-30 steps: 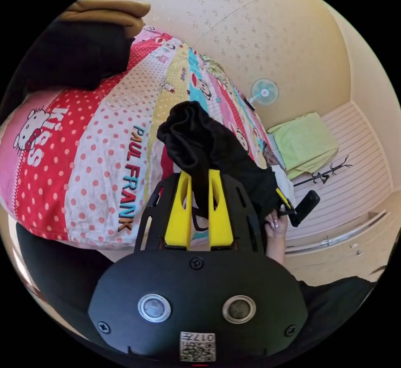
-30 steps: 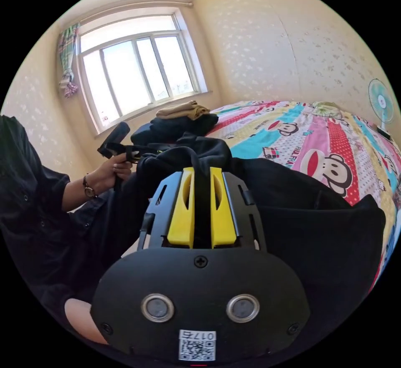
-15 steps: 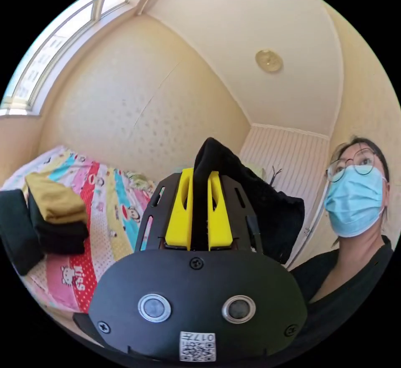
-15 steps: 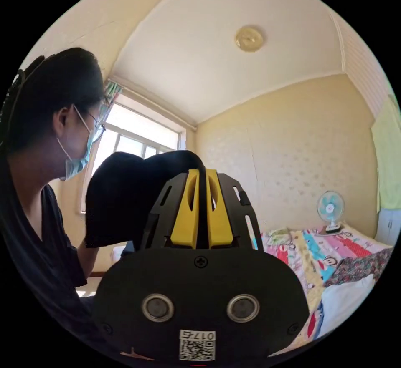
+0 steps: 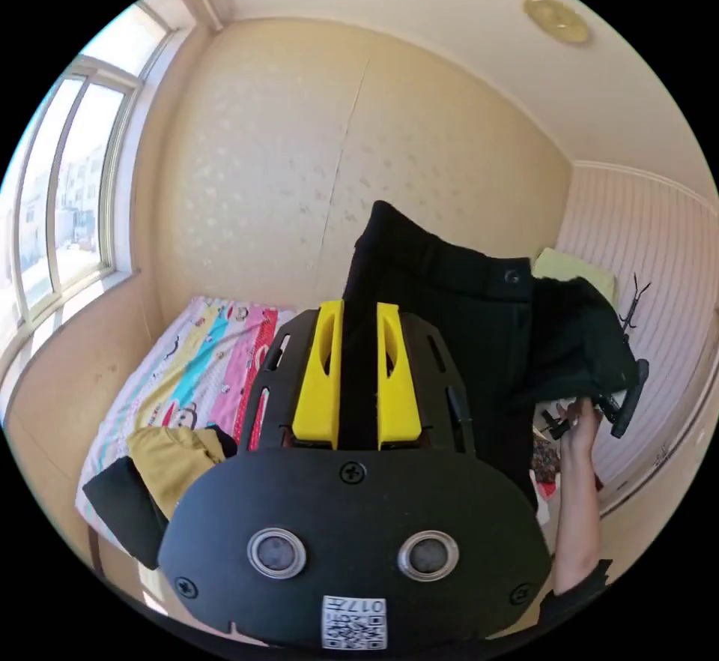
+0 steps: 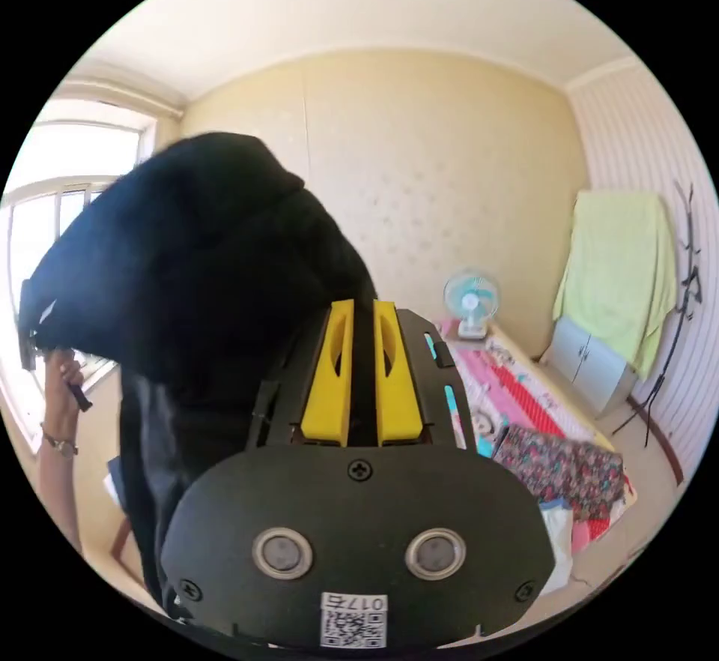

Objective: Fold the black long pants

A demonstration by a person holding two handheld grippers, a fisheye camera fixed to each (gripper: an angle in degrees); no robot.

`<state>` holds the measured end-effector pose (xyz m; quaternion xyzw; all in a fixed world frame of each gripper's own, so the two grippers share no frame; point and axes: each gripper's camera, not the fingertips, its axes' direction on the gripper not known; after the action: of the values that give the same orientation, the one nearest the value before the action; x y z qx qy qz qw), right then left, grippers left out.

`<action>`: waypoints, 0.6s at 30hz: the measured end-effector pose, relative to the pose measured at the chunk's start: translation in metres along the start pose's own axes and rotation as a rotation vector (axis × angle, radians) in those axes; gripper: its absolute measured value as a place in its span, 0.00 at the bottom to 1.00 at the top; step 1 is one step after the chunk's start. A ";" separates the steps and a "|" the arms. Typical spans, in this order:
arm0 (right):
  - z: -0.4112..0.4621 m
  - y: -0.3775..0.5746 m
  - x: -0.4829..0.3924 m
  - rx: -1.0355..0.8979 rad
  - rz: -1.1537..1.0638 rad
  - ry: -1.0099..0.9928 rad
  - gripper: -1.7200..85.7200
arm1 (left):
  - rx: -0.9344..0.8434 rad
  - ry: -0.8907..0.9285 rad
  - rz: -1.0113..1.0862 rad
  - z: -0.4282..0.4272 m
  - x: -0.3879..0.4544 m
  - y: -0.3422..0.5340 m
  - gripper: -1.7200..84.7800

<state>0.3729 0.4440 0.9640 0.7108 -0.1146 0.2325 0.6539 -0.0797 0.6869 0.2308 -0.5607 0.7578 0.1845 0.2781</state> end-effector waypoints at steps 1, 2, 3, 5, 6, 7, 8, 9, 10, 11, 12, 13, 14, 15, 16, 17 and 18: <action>0.030 0.009 0.012 -0.123 0.024 -0.062 0.05 | -0.078 0.054 -0.002 0.027 -0.012 0.015 0.11; 0.046 0.031 0.019 -0.147 0.026 -0.137 0.05 | -0.100 0.144 0.033 0.047 -0.021 0.043 0.11; 0.052 0.046 0.021 -0.146 0.012 -0.177 0.05 | -0.106 0.181 0.056 0.057 -0.025 0.062 0.11; 0.076 0.124 0.019 -0.197 -0.102 -0.273 0.06 | -0.173 0.194 0.146 0.098 -0.041 0.150 0.09; 0.083 0.146 0.018 -0.224 -0.128 -0.276 0.06 | -0.206 0.178 0.161 0.110 -0.046 0.175 0.09; 0.099 0.193 0.017 -0.284 -0.159 -0.266 0.06 | -0.295 0.151 0.174 0.134 -0.058 0.226 0.09; 0.115 0.242 0.018 -0.357 -0.168 -0.255 0.06 | -0.390 0.145 0.158 0.155 -0.072 0.277 0.09; 0.123 0.267 0.019 -0.397 -0.163 -0.251 0.06 | -0.436 0.152 0.146 0.165 -0.080 0.303 0.09; 0.141 0.316 0.022 -0.492 -0.151 -0.252 0.07 | -0.521 0.169 0.112 0.181 -0.097 0.353 0.09; 0.158 0.363 0.025 -0.599 -0.133 -0.245 0.07 | -0.600 0.172 0.080 0.192 -0.112 0.398 0.10; 0.167 0.385 0.026 -0.657 -0.123 -0.236 0.08 | -0.635 0.162 0.062 0.196 -0.119 0.419 0.10; 0.181 0.426 0.028 -0.773 -0.103 -0.210 0.08 | -0.691 0.135 0.029 0.200 -0.131 0.454 0.11; 0.192 0.462 0.030 -0.886 -0.085 -0.183 0.09 | -0.732 0.109 0.009 0.200 -0.142 0.482 0.12; 0.194 0.476 0.031 -0.919 -0.071 -0.167 0.09 | -0.739 0.098 0.003 0.198 -0.146 0.494 0.12; 0.181 0.487 0.034 -0.806 -0.029 -0.147 0.10 | -0.743 0.080 0.003 0.191 -0.155 0.510 0.12; 0.168 0.488 0.034 -0.756 -0.003 -0.144 0.11 | -0.728 0.051 0.003 0.182 -0.163 0.518 0.13; 0.166 0.488 0.034 -0.764 0.026 -0.149 0.11 | -0.714 0.031 -0.002 0.176 -0.168 0.521 0.13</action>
<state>0.2046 0.2282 1.4015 0.4293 -0.2489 0.1291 0.8585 -0.5017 1.0747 0.1824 -0.6262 0.6490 0.4289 0.0534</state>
